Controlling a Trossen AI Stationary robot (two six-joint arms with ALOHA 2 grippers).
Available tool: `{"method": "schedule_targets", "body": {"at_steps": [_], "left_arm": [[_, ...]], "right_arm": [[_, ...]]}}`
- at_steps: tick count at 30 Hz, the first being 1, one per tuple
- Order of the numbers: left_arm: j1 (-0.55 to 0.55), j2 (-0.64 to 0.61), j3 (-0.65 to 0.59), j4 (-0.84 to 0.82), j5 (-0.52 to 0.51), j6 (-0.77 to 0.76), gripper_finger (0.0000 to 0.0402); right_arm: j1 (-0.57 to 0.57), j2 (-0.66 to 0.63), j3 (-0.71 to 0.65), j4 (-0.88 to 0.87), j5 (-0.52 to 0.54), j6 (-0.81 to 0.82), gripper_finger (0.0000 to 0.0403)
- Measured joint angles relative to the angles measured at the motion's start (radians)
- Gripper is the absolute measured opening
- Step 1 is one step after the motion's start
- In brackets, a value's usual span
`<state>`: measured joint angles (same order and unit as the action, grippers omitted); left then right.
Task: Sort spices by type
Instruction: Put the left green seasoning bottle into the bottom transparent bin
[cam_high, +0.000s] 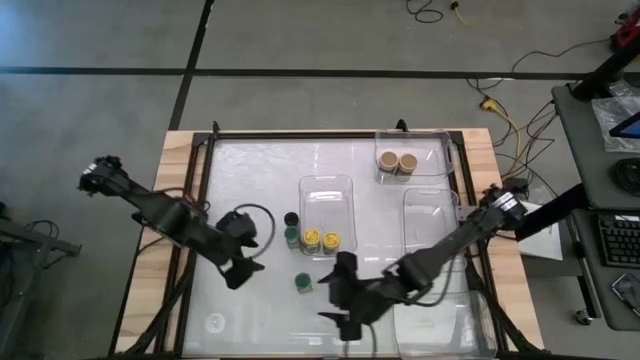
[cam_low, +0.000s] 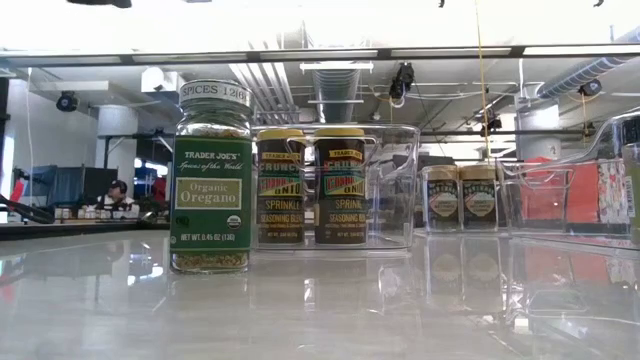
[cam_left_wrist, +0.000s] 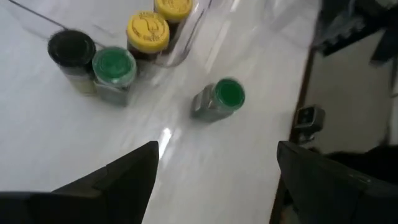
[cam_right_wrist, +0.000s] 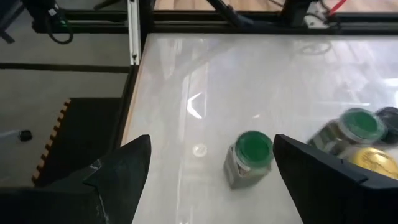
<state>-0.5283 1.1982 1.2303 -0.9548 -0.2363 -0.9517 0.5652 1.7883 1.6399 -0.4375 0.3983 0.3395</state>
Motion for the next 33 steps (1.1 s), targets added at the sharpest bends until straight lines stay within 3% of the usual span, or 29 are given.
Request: {"method": "schedule_targets", "body": {"at_steps": [9, 15, 21, 33], "left_arm": [[-0.005, -0.147, -0.17, 0.133, -0.064, 0.01, 0.0311], [-0.005, -0.161, -0.18, 0.134, -0.065, 0.039, 0.0311], [-0.005, -0.16, -0.18, 0.128, -0.07, 0.078, 0.0311], [-0.005, -0.16, -0.18, 0.124, -0.121, 0.113, 0.0311]], "right_arm": [[-0.093, 0.148, 0.101, 0.004, -0.08, -0.039, 0.0359], [-0.143, 0.22, 0.122, -0.006, -0.173, -0.077, 0.0368], [-0.179, 0.245, 0.121, -0.04, -0.179, -0.131, 0.0366], [-0.222, 0.293, 0.12, -0.039, -0.301, -0.183, 0.0361]]}}
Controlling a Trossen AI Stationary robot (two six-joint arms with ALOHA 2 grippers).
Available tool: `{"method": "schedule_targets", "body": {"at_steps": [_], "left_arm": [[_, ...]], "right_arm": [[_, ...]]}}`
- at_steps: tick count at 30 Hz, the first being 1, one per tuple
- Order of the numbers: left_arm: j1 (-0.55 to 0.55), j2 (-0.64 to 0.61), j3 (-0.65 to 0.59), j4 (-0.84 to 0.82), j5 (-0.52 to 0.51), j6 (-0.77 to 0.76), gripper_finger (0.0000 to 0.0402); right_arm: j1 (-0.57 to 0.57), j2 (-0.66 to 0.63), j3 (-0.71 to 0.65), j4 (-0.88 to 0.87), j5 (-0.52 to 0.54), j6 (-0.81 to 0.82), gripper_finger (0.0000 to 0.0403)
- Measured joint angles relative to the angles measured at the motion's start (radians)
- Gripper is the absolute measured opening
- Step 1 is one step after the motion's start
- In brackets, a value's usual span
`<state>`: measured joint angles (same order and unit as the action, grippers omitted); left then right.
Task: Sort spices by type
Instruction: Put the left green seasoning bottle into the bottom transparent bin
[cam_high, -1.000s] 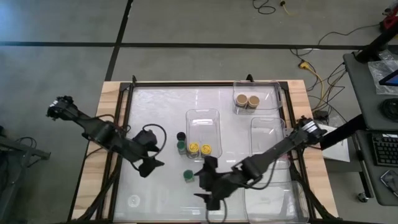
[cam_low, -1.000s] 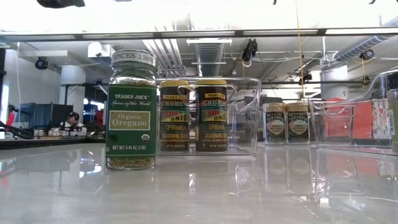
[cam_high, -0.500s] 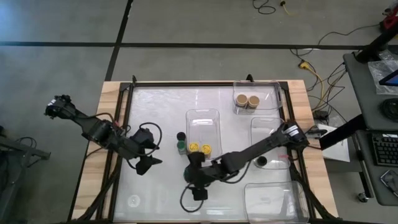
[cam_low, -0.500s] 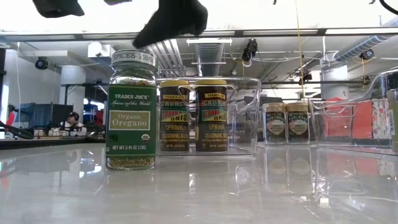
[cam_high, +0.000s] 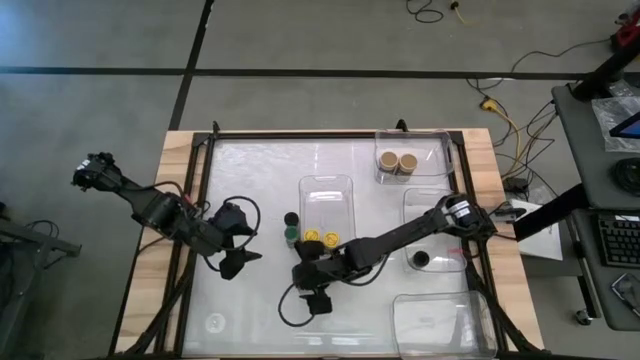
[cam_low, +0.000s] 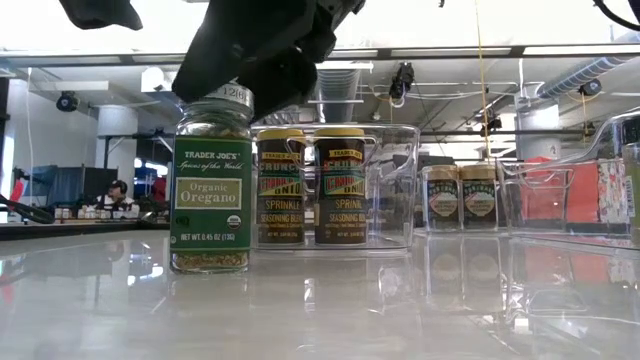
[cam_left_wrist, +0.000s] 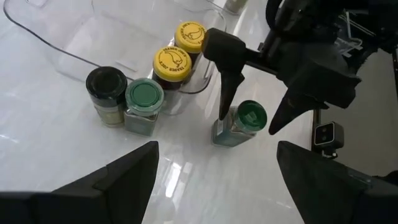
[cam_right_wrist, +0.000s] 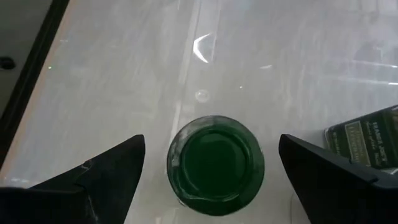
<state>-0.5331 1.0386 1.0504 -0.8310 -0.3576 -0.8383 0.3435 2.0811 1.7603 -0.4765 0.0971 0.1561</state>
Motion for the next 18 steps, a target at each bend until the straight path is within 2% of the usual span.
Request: {"method": "schedule_targets", "body": {"at_steps": [5, 15, 18], "left_arm": [[0.0, 0.0, 0.0, 0.003, 0.0, 0.011, 0.0311], [0.005, 0.0, 0.0, 0.002, -0.001, 0.095, 0.0311], [0.014, 0.0, 0.0, 0.001, -0.001, 0.092, 0.0311]], "right_arm": [[0.0, 0.012, 0.0, -0.011, -0.001, 0.0, 0.0325], [0.0, 0.012, 0.0, -0.021, 0.0, -0.001, 0.0211], [0.0, 0.012, 0.011, -0.027, 0.0, 0.005, 0.0195]]}}
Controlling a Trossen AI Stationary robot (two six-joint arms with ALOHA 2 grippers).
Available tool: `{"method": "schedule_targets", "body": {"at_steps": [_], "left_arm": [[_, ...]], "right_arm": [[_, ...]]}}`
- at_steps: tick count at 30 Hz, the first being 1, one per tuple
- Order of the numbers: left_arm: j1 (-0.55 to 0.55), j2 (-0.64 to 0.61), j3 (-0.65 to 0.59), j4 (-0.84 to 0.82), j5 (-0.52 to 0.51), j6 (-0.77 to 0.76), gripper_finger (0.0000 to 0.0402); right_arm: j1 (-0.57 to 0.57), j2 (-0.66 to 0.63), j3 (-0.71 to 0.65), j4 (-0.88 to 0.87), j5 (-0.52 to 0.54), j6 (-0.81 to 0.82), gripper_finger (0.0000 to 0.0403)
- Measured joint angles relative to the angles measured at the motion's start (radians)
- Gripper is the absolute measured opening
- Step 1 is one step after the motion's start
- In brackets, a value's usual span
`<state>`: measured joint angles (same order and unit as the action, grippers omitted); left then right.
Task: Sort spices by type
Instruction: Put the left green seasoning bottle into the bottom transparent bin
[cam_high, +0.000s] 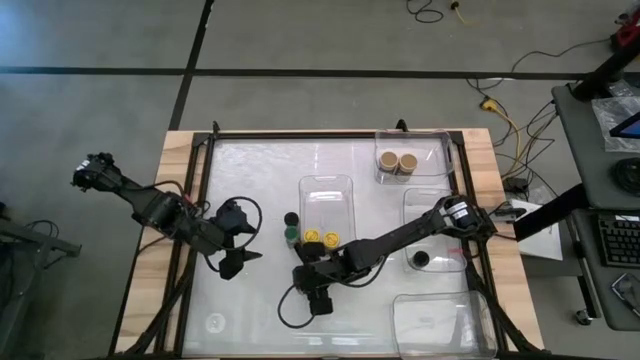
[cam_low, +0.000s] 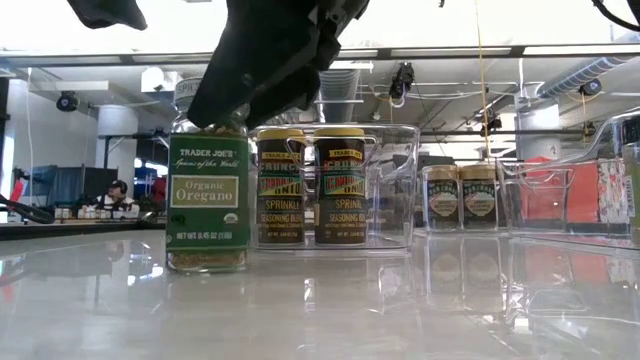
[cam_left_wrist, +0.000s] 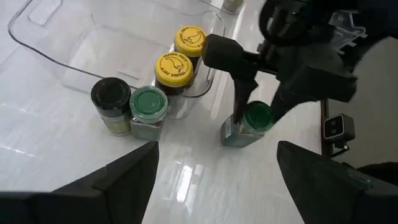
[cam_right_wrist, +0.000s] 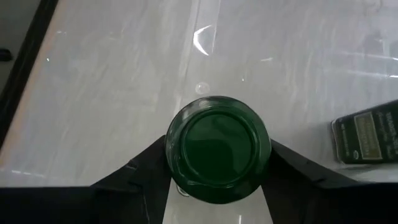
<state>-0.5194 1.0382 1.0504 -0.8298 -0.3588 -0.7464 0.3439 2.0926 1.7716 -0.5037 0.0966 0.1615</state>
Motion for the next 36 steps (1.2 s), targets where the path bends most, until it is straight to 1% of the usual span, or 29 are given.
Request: {"method": "schedule_targets", "body": {"at_steps": [4, 8, 10, 13, 17, 19, 24, 27, 31, 34, 36], "left_arm": [[0.002, 0.0, 0.001, 0.0, 0.0, -0.038, 0.0311], [0.001, -0.011, 0.007, -0.002, 0.0, -0.05, 0.0311], [0.001, -0.025, 0.015, 0.003, 0.0, -0.037, 0.0311], [0.001, -0.057, 0.019, 0.036, -0.001, 0.015, 0.0311], [0.001, -0.09, 0.019, 0.141, -0.001, 0.116, 0.0311], [0.001, -0.094, 0.019, 0.21, -0.002, 0.196, 0.0311], [0.005, -0.089, 0.019, 0.39, -0.002, 0.346, 0.0311], [0.006, -0.079, 0.019, 0.465, -0.021, 0.388, 0.0311], [0.006, -0.071, 0.018, 0.502, -0.05, 0.406, 0.0311], [0.006, -0.066, 0.018, 0.522, -0.052, 0.397, 0.0311], [0.006, -0.062, 0.018, 0.554, -0.051, 0.396, 0.0311]], "right_arm": [[0.007, -0.004, 0.077, -0.035, 0.0, 0.007, 0.0195], [0.04, -0.035, 0.198, -0.186, 0.005, 0.022, 0.0195], [0.073, -0.07, 0.235, -0.256, 0.017, 0.032, 0.0195], [0.137, -0.151, 0.249, -0.358, 0.056, 0.1, 0.0195], [0.268, -0.269, 0.236, -0.488, 0.164, 0.261, 0.0195], [0.347, -0.306, 0.23, -0.538, 0.224, 0.359, 0.0195], [0.527, -0.345, 0.226, -0.634, 0.328, 0.625, 0.0195], [0.631, -0.353, 0.225, -0.766, 0.403, 0.81, 0.0195], [0.746, -0.342, 0.195, -0.947, 0.455, 1.026, 0.0195], [0.78, -0.35, 0.128, -0.953, 0.463, 1.102, 0.0195], [0.78, -0.356, 0.076, -0.935, 0.436, 1.112, 0.0195]]}}
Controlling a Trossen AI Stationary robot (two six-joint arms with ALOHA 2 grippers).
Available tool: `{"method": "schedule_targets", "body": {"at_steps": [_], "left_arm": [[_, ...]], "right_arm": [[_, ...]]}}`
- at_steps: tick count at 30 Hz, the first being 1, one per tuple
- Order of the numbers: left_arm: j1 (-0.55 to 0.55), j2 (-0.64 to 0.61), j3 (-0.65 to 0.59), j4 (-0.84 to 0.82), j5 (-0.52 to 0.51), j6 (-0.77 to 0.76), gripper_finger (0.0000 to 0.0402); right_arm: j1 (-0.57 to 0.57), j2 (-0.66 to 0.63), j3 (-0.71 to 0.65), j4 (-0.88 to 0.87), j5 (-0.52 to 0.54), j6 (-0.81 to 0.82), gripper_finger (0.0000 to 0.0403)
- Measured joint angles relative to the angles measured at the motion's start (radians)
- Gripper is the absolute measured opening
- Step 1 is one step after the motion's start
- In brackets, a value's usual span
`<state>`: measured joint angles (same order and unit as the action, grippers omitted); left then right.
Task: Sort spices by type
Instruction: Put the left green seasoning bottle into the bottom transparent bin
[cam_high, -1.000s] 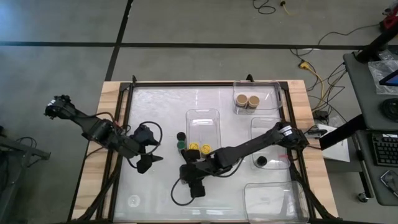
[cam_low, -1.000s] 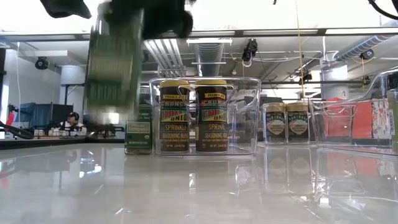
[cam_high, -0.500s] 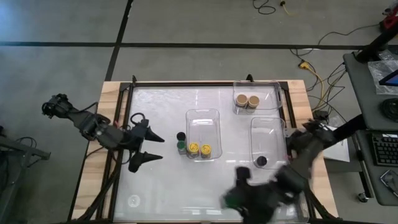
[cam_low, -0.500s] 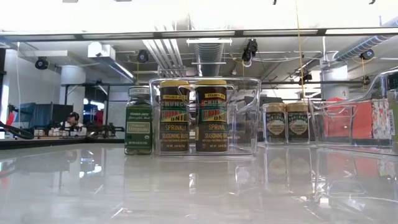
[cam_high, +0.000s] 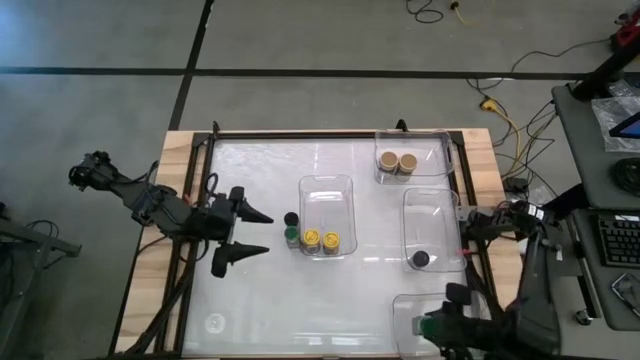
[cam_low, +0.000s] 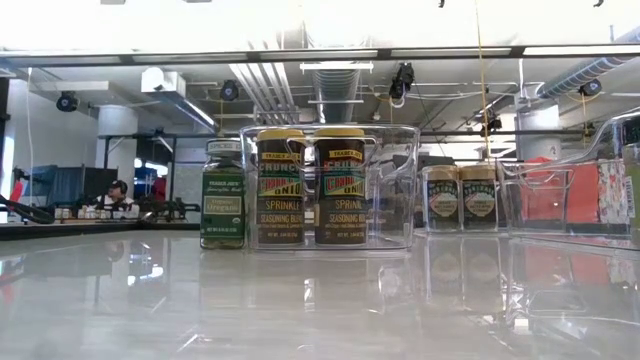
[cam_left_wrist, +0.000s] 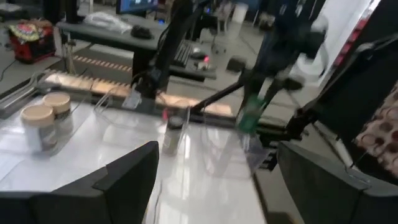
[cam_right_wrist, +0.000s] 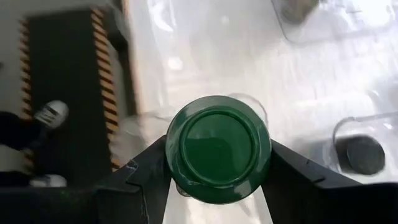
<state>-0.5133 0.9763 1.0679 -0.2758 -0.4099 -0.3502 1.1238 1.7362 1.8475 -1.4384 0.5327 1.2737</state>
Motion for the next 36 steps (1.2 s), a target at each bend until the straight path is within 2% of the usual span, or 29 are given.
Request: {"method": "schedule_targets", "body": {"at_steps": [10, 16, 25, 29, 36], "left_arm": [[-0.002, 0.011, 0.0, 0.056, 0.032, -0.038, 0.0311], [-0.002, 0.011, 0.0, 0.053, 0.033, -0.059, 0.0311], [-0.002, 0.01, -0.001, 0.048, 0.033, -0.09, 0.0311], [-0.002, 0.01, -0.001, 0.049, 0.034, -0.104, 0.0311], [-0.002, 0.01, -0.001, 0.049, 0.034, -0.104, 0.0311]], "right_arm": [[-0.037, -0.14, -0.413, 0.34, -0.013, -0.092, 0.0195], [-0.068, -0.143, -0.565, 0.519, -0.015, -0.165, 0.0195], [-0.09, -0.128, -0.641, 0.581, -0.019, -0.187, 0.0195], [-0.072, -0.13, -0.632, 0.637, -0.07, -0.165, 0.0195], [-0.03, -0.117, -0.605, 0.695, -0.061, -0.094, 0.0195]]}}
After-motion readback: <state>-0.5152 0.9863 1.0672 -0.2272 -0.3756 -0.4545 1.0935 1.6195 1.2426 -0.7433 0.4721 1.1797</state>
